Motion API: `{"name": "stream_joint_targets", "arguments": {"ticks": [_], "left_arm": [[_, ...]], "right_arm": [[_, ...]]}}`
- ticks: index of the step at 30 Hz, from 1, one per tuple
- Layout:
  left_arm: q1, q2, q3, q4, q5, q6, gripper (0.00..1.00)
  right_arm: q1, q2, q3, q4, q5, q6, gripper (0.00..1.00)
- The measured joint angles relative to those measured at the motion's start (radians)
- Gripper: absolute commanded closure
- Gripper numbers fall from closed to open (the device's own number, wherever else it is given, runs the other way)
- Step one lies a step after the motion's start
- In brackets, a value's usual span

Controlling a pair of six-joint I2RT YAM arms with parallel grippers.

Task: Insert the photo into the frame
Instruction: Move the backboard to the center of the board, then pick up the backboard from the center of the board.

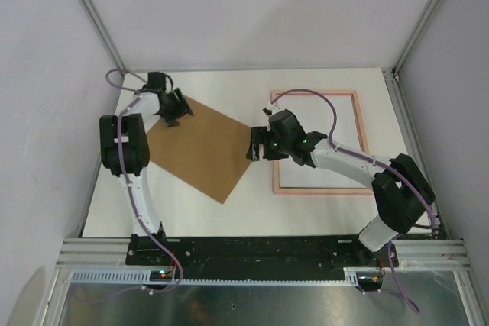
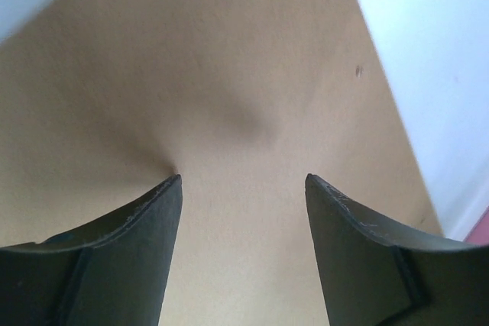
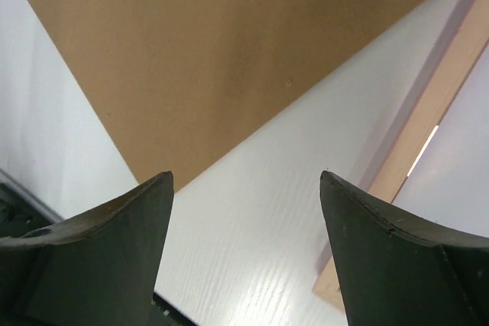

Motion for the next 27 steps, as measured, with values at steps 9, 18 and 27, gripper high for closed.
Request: {"name": "stream_joint_targets", "arguments": {"ticks": [9, 18, 27], "left_arm": [[-0.072, -0.197, -0.164, -0.087, -0.134, -0.073, 0.28], [0.070, -0.620, -0.512, -0.106, -0.265, -0.301, 0.25], [0.114, -0.599, -0.636, -0.064, -0.149, -0.323, 0.25]], "right_arm": [[-0.075, 0.212, 0.126, 0.056, 0.022, -0.105, 0.17], [-0.080, 0.398, 0.364, 0.084, 0.103, -0.222, 0.17], [-0.125, 0.612, 0.576, 0.069, 0.060, -0.310, 0.14]]}}
